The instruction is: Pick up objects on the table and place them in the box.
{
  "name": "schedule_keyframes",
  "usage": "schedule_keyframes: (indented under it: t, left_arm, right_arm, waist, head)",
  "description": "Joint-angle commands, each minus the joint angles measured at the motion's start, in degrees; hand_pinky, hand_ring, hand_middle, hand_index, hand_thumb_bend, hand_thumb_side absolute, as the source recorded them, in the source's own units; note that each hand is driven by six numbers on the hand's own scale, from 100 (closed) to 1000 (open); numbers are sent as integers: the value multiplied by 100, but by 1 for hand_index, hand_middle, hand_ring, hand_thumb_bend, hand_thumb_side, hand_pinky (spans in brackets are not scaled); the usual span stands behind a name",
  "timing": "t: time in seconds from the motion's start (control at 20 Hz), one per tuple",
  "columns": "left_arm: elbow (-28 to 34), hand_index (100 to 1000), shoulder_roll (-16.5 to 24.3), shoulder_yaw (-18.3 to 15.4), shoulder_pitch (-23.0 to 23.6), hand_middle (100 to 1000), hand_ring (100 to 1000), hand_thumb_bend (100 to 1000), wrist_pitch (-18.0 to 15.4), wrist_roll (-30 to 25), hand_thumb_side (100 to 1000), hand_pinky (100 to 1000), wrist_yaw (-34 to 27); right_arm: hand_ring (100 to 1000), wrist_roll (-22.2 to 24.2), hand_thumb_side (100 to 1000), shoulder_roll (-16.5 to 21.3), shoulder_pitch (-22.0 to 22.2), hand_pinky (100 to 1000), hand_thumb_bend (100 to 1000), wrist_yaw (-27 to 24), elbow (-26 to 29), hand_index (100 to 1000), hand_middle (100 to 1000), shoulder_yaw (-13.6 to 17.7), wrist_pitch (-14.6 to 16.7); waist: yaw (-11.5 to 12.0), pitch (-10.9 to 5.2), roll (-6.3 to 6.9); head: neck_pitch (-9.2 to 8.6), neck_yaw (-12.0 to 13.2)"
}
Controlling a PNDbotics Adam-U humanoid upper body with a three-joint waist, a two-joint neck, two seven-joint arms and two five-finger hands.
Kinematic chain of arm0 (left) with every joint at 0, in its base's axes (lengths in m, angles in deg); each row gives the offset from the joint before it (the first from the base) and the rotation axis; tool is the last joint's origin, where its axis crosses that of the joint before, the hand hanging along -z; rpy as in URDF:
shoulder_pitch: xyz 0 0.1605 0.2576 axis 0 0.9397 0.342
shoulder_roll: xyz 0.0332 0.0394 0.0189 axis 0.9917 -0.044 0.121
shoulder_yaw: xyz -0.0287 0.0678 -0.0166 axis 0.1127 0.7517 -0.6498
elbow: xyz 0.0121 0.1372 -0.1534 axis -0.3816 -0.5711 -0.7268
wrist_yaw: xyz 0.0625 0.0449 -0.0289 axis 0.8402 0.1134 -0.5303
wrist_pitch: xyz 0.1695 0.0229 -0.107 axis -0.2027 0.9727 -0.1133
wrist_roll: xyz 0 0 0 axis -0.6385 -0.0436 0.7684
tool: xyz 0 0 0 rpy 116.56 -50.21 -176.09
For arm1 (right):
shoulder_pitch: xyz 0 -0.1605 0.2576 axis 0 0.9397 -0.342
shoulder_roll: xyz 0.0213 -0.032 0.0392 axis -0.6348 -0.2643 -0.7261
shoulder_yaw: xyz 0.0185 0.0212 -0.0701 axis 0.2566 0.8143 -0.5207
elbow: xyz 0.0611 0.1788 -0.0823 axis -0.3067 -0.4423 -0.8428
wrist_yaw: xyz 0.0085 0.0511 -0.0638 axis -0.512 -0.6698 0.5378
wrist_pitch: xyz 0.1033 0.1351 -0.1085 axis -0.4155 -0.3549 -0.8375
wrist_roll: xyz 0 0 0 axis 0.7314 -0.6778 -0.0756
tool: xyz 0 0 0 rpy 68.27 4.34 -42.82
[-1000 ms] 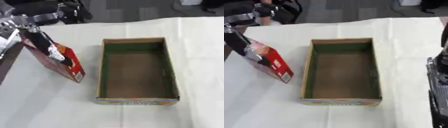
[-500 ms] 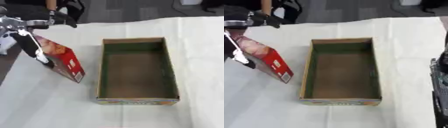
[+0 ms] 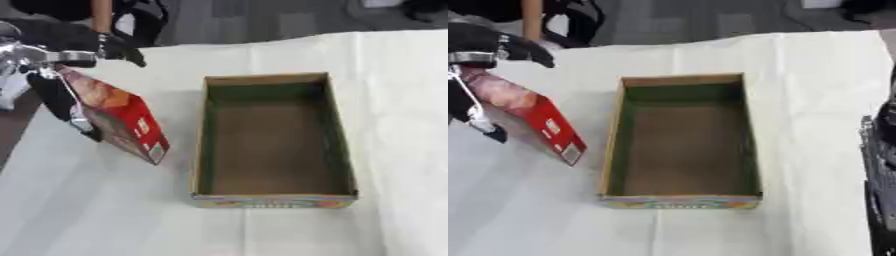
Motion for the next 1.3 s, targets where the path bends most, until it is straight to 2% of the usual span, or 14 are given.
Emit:
schedule_keyframes:
  t: [0.05,0.2,0.6,0.65,0.7,0.75,0.85,0.9,0.95,1.1,1.15,1.2,1.25,1.3]
  left_arm:
    - [-99,950,95,65,-69,907,891,941,-99,-18,374,876,32]
    - [-255,945,7,171,-116,902,880,940,-168,6,370,867,27]
    - [-798,920,-210,431,-141,877,846,924,-411,199,248,823,523]
    - [-890,917,-225,468,-131,872,842,928,-429,188,194,822,575]
    - [-986,918,-244,498,-124,873,843,937,-442,170,205,822,642]
    - [-1082,896,-265,519,-114,850,822,805,-452,159,109,815,707]
    - [-1278,863,-306,541,-97,817,799,684,-451,162,100,796,834]
    - [-1367,863,-325,541,-90,817,799,684,-445,182,100,796,924]
    - [-1444,775,-344,538,-84,734,739,507,-437,211,100,712,1009]
    - [-1643,651,-406,544,-70,599,600,309,-395,317,100,576,1240]
    - [-1686,542,-426,545,-68,497,497,171,-380,364,100,472,1304]
    - [-1715,553,-445,543,-67,508,509,184,-363,430,100,484,1356]
    - [-1733,458,-460,545,-67,417,401,100,-352,501,100,373,1392]
    - [-1734,439,-475,540,-68,397,379,100,-344,599,100,346,1415]
  right_arm:
    - [753,-34,810,32,-37,499,100,-58,77,857,832,44,-10]
    - [753,-32,810,20,-40,499,100,-81,77,856,831,50,-15]
    - [749,-40,811,-10,-61,495,100,-133,77,852,829,62,-30]
    - [748,-38,810,-13,-64,494,100,-139,77,851,827,63,-32]
    - [748,-35,810,-17,-67,494,100,-144,77,851,828,63,-33]
    - [747,-32,811,-19,-69,493,100,-148,77,849,827,63,-33]
    - [747,-27,811,-21,-71,492,100,-156,77,848,826,65,-34]
    - [747,-27,811,-22,-72,492,100,-159,77,848,826,67,-34]
    - [746,-25,811,-23,-72,490,100,-162,77,847,825,68,-35]
    - [746,-18,811,-33,-75,489,100,-163,77,846,824,71,-39]
    - [746,-13,811,-42,-78,488,100,-160,77,845,824,71,-42]
    - [746,-7,811,-53,-82,488,100,-154,77,845,824,70,-46]
    - [745,-1,811,-62,-84,486,100,-148,77,845,823,69,-50]
    - [745,5,811,-72,-85,486,100,-142,77,844,822,68,-56]
  waist:
    - [-25,-83,2]
    - [-55,-79,10]
    - [-165,-46,6]
    - [-170,-41,8]
    - [-174,-37,9]
    - [-176,-31,9]
    - [-180,-21,5]
    - [-182,-16,2]
    - [-183,-12,-1]
    - [-190,-1,-8]
    - [-191,2,-12]
    - [-191,4,-16]
    - [-190,6,-19]
    - [-187,8,-24]
  head:
    - [-17,-39]
    - [-19,-34]
    - [-35,-16]
    - [-35,-9]
    - [-36,-5]
    - [-38,-7]
    - [-37,-4]
    - [-35,-3]
    - [-33,-3]
    - [-32,-4]
    - [-31,-5]
    - [-29,-5]
    - [-28,-2]
    - [-26,-1]
